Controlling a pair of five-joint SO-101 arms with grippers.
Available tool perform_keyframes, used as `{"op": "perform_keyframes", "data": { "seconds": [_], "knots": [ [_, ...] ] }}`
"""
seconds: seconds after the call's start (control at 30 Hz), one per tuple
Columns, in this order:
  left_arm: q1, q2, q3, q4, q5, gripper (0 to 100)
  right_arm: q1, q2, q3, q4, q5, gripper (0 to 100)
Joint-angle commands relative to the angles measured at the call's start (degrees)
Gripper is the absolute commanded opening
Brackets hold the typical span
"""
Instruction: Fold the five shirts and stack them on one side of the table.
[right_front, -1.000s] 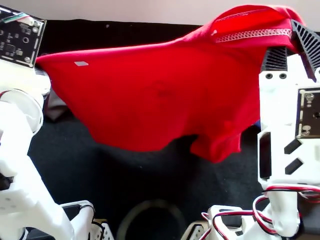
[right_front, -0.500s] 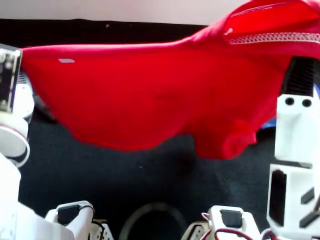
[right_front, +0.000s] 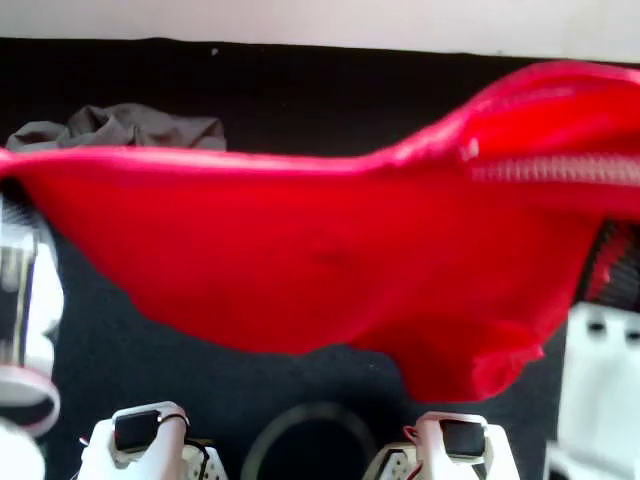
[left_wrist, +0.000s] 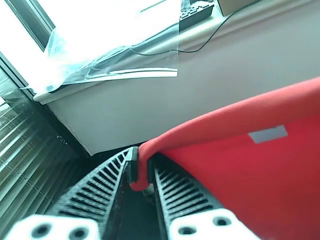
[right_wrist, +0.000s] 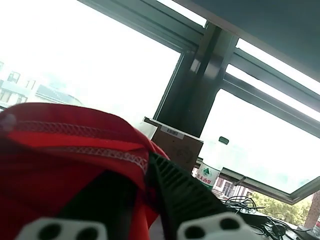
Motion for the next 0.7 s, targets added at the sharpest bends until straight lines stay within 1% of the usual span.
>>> {"op": "perform_keyframes", "data": {
  "seconds": [0.0, 0.17, 0.3, 0.4, 0.53, 0.6, 0.67],
  "knots": [
    [-0.57, -1.98, -0.48, 0.26, -0.26, 1, -0.13, -1.63, -1.01, 2.59, 0.44, 0.6],
    [-0.66, -4.18, -0.48, 0.62, -0.26, 1, -0.13, -3.82, -1.01, 4.26, 0.44, 0.6],
    [-0.75, -2.86, 1.8, 1.67, -0.35, 1, -0.13, -1.01, -0.75, 4.09, 0.44, 0.6],
    [-0.84, -1.19, 7.78, 1.41, -0.35, 1, -0.48, 3.38, 1.71, 2.86, 0.44, 0.6],
    [-0.57, 2.15, 18.86, 1.14, -0.09, 1, -3.82, 9.36, 9.98, 1.8, 0.44, 0.6],
    [-0.48, 3.91, 24.84, -1.58, -0.09, 1, -5.23, 11.65, 15.08, 1.45, 0.44, 0.6],
    [-0.48, 5.67, 30.55, -5.98, -0.09, 1, -7.08, 14.02, 20.79, -1.27, 0.44, 0.6]
  ]
}}
